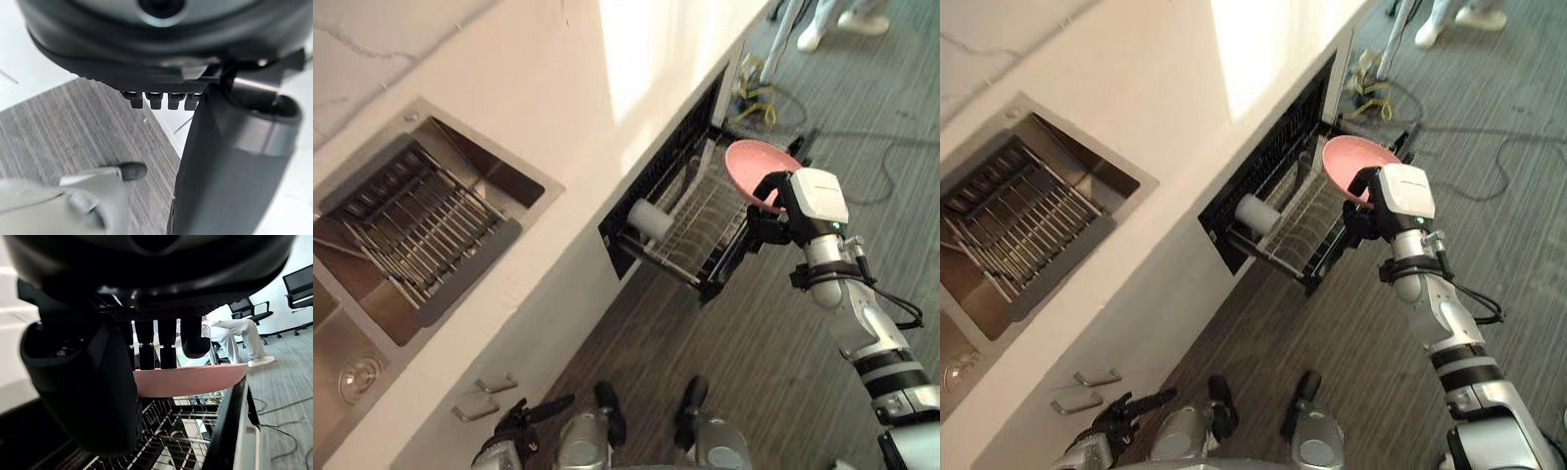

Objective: Walk over to the sink, pick up the cup, carry it to the dishwasher, place the cup inside the dishwasher, then close the dishwasher door

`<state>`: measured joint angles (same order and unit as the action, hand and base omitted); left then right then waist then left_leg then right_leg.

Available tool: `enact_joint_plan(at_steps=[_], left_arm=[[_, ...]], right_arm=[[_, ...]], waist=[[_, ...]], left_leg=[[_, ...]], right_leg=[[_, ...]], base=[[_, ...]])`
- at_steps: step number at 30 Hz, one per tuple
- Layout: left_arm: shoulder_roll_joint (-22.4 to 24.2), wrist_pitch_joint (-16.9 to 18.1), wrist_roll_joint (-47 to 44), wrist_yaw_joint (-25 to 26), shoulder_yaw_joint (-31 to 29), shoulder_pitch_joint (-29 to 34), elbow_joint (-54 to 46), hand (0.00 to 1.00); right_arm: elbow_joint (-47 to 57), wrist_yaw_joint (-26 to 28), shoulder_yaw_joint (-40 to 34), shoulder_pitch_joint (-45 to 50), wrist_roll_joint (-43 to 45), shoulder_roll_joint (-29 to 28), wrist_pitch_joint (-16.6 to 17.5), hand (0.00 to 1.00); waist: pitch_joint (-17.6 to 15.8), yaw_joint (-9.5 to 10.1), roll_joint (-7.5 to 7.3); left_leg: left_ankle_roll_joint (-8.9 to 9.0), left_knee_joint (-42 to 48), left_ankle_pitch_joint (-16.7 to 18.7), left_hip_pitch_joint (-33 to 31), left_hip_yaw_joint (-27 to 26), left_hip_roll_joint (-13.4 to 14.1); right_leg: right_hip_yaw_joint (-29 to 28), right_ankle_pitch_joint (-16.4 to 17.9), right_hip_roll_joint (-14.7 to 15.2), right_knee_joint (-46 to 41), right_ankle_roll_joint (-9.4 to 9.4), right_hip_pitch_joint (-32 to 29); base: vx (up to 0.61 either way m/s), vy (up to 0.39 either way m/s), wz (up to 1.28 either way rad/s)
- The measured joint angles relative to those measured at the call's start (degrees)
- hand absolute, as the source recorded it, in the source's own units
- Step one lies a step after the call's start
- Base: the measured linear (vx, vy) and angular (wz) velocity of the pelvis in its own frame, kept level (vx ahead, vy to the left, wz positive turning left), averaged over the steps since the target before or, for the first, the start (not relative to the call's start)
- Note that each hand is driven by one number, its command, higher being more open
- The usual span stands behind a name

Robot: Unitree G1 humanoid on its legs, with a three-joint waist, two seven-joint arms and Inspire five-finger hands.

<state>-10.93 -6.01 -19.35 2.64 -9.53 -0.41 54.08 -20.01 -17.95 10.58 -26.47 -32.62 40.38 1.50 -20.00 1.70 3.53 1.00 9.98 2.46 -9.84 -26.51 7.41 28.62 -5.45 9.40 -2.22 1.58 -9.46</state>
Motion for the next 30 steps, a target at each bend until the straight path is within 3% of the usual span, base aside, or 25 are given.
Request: enact_joint_plan(at_steps=[3, 9, 16, 22, 23, 30], left_arm=[[-1.38, 0.55, -2.48, -0.06, 1.89, -2.60, -0.64, 1.00], [-2.04, 0.38, -6.15, -0.28, 3.91, -4.06, -1.10, 1.00], [-1.76, 0.54, -6.67, -0.44, 5.97, -5.05, -0.57, 1.00], [-1.00, 0.43, -7.76, -0.48, 6.18, -6.47, -0.73, 1.00], [-0.92, 0.38, -7.78, -0.48, 6.18, -6.72, -0.86, 1.00], [-0.73, -0.02, -8.88, -0.67, 6.19, -7.47, -2.43, 1.00]], right_arm=[[-4.75, -1.64, 3.73, -9.81, 0.36, 2.25, 0.06, 0.00], [-12.19, 1.41, 15.21, -25.24, 2.24, 4.65, 0.27, 0.00], [-17.41, 6.77, 19.30, -32.22, 5.73, 4.56, -1.83, 0.00], [-20.65, 9.81, 19.67, -34.25, 8.96, 4.05, -4.37, 0.00], [-21.44, 10.13, 19.67, -34.25, 8.97, 3.86, -4.62, 1.00], [-26.80, 10.39, 18.42, -34.23, 12.89, 2.88, -6.53, 1.00]], waist=[[-4.18, -0.02, 1.15], [-6.44, 2.06, 2.98], [-7.52, 5.46, 5.18], [-7.59, 5.65, 5.34], [-7.59, 5.64, 5.34], [-7.59, 5.53, 5.34]], left_leg=[[-0.84, 0.96, -0.58, -3.50, 0.85, -0.29], [-1.11, 2.00, -0.83, -7.76, 2.91, -0.76], [-1.41, 2.06, -1.34, -10.31, 6.01, -1.67], [-1.81, 1.29, -2.04, -10.58, 7.24, -2.54], [-1.86, 1.17, -2.18, -10.57, 7.33, -2.63], [-1.80, -0.44, -3.73, -10.40, 7.91, -2.98]], right_leg=[[-0.26, -1.42, 0.18, 0.33, -0.49, -2.96], [-0.32, -3.04, 0.13, 1.62, -0.86, -6.02], [0.21, -3.17, 0.60, 1.50, -0.83, -7.71], [0.28, -3.14, 1.40, 1.05, -0.80, -7.73], [0.28, -3.13, 1.52, 0.99, -0.79, -7.74], [0.64, -3.10, 1.71, 0.53, -0.76, -8.08]], base=[[-0.09, 0.062, -0.01], [-0.03, 0.045, 0.02], [0.02, 0.058, 0.12], [0.02, 0.076, 0.12], [0.00, 0.077, 0.08], [-0.01, 0.032, 0.04]])
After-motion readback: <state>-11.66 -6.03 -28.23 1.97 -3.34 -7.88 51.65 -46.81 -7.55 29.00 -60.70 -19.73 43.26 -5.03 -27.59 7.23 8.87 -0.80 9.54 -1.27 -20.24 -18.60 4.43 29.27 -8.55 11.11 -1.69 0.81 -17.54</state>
